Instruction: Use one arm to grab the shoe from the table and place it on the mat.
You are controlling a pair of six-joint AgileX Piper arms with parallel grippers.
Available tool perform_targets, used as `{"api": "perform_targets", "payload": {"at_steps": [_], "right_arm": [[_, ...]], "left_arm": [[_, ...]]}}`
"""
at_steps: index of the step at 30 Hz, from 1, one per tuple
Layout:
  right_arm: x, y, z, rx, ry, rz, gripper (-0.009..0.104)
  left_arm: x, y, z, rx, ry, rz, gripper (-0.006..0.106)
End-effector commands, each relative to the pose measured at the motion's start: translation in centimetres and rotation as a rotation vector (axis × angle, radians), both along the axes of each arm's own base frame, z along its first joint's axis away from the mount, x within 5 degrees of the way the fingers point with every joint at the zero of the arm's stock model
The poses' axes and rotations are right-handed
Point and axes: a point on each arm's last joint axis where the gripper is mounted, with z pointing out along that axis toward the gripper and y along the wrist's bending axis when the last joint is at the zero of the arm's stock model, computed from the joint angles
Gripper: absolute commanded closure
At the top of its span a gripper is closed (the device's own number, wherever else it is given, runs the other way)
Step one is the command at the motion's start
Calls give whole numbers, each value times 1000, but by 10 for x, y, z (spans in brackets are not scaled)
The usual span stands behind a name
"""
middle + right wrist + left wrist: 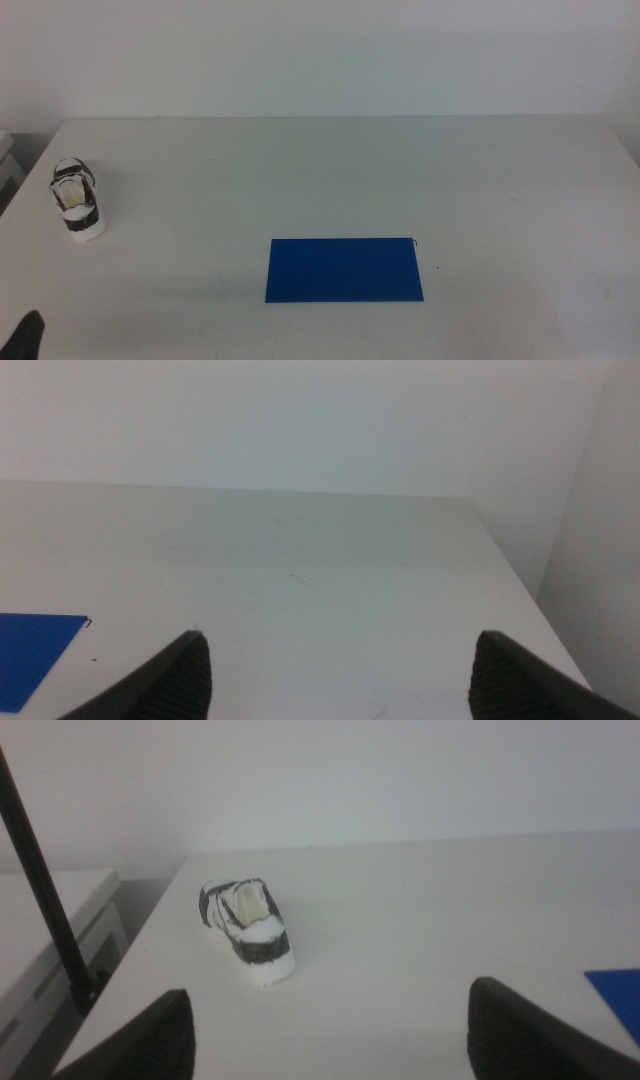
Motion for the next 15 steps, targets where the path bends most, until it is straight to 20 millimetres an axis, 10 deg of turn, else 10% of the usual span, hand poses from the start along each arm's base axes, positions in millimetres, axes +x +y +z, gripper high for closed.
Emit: {"api": "perform_targets", "payload": {"at_steps": [1,15], "right_arm": [[-2,0,12,-24,-109,0,29],[-2,0,12,-24,-109,0,29]], "left_arm": [[-1,0,25,-25,-116,-2,7],[51,0,161,-34,147,8,7]]}}
